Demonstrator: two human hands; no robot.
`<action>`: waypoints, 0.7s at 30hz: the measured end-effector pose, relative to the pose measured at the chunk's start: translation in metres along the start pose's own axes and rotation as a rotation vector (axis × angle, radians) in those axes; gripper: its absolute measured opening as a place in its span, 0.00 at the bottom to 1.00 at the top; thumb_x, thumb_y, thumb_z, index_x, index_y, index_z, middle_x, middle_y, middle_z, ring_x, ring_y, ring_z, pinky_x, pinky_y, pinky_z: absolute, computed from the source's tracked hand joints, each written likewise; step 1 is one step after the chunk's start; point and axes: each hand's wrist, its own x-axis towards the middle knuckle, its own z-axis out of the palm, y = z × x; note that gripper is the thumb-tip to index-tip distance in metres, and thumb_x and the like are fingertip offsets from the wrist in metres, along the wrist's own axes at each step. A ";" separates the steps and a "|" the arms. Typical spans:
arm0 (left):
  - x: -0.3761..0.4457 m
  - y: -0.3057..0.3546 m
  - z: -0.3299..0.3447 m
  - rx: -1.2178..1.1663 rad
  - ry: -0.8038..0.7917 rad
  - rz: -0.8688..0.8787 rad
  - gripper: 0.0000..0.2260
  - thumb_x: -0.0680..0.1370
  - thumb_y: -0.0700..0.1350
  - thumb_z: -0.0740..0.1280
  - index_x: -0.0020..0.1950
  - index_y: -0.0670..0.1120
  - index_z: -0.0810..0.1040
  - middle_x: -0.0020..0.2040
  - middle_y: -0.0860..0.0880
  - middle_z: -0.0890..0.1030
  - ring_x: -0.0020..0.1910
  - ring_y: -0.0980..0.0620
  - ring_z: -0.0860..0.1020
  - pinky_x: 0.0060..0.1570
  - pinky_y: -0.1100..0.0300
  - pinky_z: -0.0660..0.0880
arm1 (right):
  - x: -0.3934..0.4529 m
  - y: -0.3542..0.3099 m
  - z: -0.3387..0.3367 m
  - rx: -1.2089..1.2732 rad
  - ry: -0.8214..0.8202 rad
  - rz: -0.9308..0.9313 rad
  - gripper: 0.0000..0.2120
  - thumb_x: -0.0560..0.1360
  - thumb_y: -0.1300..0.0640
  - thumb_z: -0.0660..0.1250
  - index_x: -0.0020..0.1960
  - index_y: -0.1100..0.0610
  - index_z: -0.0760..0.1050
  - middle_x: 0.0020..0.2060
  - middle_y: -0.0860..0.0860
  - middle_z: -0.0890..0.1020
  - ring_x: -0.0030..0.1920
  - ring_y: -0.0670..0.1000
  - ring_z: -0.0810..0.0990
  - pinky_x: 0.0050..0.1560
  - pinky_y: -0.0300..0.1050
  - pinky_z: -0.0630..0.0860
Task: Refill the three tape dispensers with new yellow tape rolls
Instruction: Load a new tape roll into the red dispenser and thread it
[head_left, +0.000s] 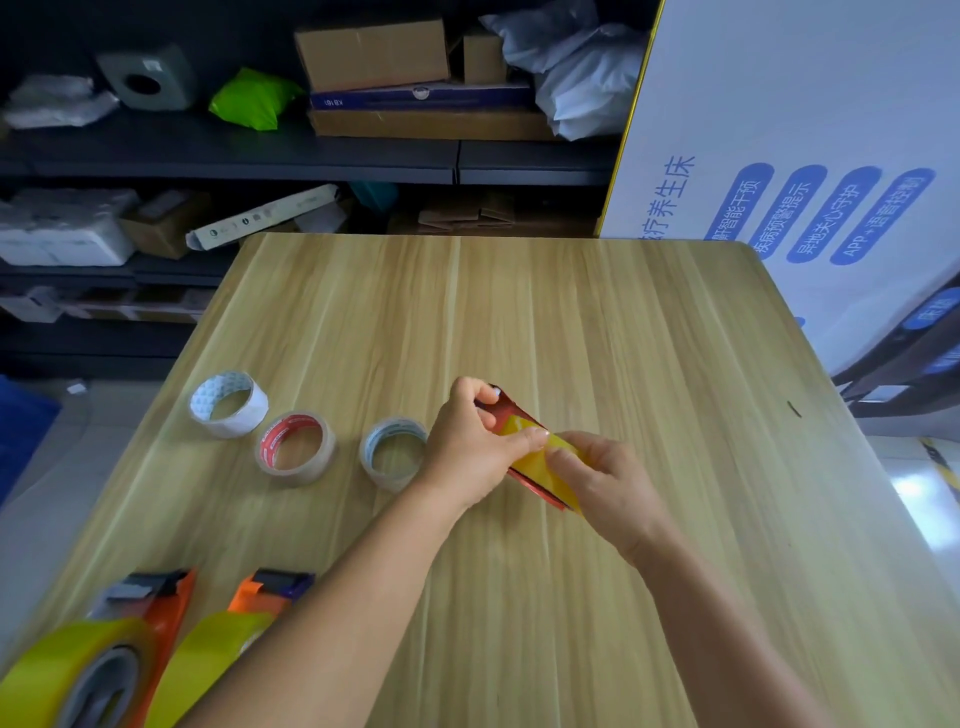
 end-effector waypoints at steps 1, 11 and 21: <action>-0.001 0.000 0.000 0.028 0.020 -0.041 0.21 0.67 0.53 0.76 0.53 0.49 0.71 0.45 0.54 0.74 0.43 0.57 0.75 0.44 0.62 0.73 | 0.000 0.000 0.001 -0.008 0.017 -0.010 0.14 0.70 0.44 0.61 0.48 0.46 0.83 0.39 0.55 0.84 0.37 0.53 0.81 0.44 0.54 0.78; 0.009 0.013 -0.010 0.096 -0.090 -0.067 0.08 0.76 0.48 0.69 0.38 0.47 0.80 0.39 0.49 0.81 0.41 0.51 0.79 0.45 0.57 0.75 | 0.001 -0.003 -0.003 -0.039 0.060 -0.059 0.10 0.69 0.48 0.60 0.39 0.44 0.80 0.29 0.50 0.77 0.30 0.48 0.74 0.32 0.42 0.70; 0.043 0.035 -0.048 0.388 -0.095 0.041 0.07 0.78 0.45 0.66 0.43 0.44 0.79 0.45 0.46 0.83 0.45 0.48 0.80 0.48 0.52 0.77 | 0.012 -0.004 -0.019 0.144 0.083 -0.017 0.16 0.66 0.50 0.61 0.39 0.64 0.78 0.30 0.52 0.74 0.33 0.50 0.71 0.35 0.44 0.66</action>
